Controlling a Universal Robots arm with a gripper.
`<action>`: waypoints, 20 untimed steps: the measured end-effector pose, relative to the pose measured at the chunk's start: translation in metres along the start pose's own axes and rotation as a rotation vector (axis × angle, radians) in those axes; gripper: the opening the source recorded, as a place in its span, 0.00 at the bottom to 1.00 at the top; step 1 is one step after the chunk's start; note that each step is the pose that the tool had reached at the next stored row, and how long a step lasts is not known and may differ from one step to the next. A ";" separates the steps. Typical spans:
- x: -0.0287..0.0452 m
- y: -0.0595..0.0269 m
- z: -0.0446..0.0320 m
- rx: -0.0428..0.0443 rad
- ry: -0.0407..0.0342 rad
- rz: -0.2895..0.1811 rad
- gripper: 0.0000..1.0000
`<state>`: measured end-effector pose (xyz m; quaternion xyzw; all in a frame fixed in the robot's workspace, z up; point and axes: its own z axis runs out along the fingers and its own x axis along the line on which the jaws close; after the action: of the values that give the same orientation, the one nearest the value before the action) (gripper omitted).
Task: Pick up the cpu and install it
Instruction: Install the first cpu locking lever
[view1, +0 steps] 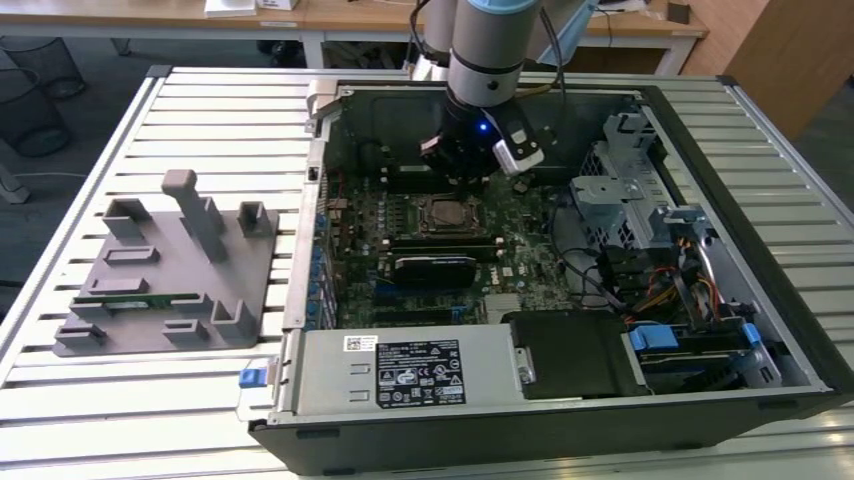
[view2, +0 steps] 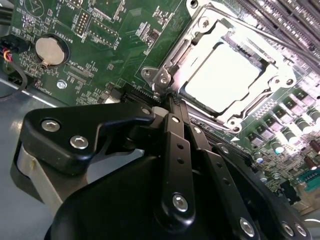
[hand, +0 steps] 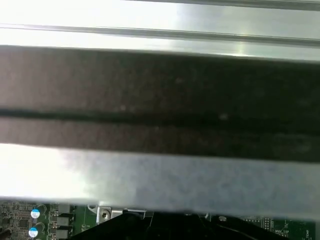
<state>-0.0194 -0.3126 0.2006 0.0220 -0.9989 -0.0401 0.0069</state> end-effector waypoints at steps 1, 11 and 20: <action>0.0000 -0.0002 0.0000 0.0034 0.0002 0.000 0.11; 0.0001 -0.0007 0.0050 0.0352 0.0029 0.001 0.11; -0.0003 0.0006 0.0066 -0.0140 -0.0007 0.000 0.11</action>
<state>-0.0192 -0.3115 0.1941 0.0221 -0.9986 -0.0471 0.0067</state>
